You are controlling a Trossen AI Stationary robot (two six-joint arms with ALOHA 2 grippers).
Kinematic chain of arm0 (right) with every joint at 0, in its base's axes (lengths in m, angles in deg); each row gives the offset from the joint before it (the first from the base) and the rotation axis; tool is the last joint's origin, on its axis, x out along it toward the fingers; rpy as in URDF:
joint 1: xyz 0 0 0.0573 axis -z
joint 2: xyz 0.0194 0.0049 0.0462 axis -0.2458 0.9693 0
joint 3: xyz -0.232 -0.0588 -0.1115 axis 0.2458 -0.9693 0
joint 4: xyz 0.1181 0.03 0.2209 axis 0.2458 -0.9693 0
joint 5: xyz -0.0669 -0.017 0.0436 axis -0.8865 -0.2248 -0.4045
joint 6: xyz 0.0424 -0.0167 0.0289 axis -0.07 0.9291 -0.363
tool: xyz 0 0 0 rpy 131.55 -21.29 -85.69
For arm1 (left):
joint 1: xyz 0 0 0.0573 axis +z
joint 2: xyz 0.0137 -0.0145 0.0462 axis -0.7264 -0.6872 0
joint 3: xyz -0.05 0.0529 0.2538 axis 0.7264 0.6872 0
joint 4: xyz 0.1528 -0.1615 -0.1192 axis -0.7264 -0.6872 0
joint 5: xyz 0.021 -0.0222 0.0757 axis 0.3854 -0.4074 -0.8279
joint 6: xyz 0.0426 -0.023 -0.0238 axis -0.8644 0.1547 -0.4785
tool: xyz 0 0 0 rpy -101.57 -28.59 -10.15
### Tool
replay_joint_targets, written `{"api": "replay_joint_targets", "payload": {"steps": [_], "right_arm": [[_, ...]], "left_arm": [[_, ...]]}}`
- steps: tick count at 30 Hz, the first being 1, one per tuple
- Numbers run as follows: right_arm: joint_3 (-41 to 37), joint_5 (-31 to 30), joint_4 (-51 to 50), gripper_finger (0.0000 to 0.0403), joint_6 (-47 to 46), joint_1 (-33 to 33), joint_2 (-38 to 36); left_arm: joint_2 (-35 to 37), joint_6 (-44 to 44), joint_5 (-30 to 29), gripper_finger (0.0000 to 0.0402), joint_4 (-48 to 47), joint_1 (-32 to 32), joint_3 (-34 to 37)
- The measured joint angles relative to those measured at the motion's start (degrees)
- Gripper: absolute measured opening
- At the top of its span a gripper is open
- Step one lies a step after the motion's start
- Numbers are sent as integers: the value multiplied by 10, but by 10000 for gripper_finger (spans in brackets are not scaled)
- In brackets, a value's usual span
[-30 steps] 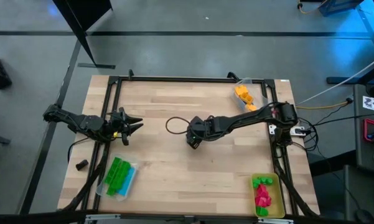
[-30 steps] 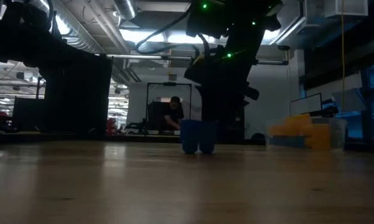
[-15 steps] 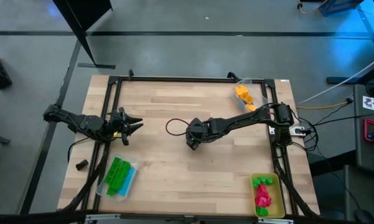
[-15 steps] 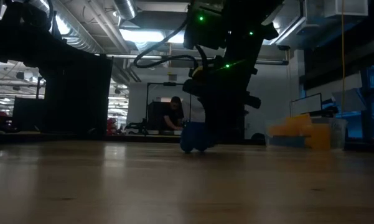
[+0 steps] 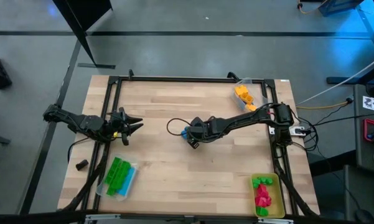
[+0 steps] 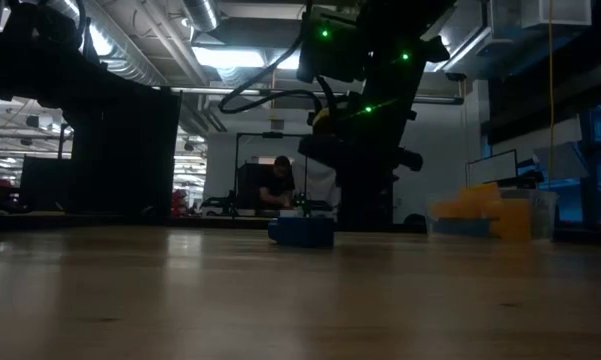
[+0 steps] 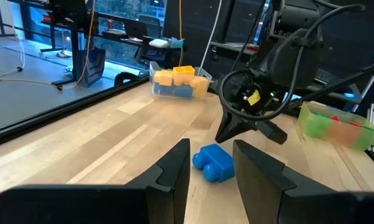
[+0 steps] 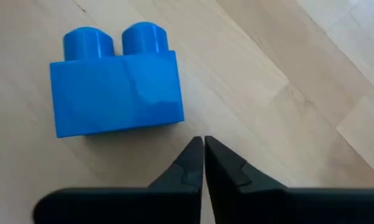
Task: Sort blocks by size
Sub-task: Put the 2 stud blue game piece into the top transparent bin
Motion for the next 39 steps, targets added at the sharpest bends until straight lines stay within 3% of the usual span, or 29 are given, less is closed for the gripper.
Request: {"api": "replay_joint_targets", "payload": {"steps": [4,10,22,28,39], "right_arm": [[0,-2,-1,5,0,0,0],[0,28,-11,24,7,-1,0],[0,27,35,50,108,-2,0],[0,26,26,101,107,-2,0],[0,-15,24,244,120,-2,3]], "left_arm": [[0,0,0,107,0,0,0],[0,0,0,107,0,0,0],[0,0,0,107,0,0,0],[0,0,0,107,0,0,0],[0,0,0,107,0,0,0]]}}
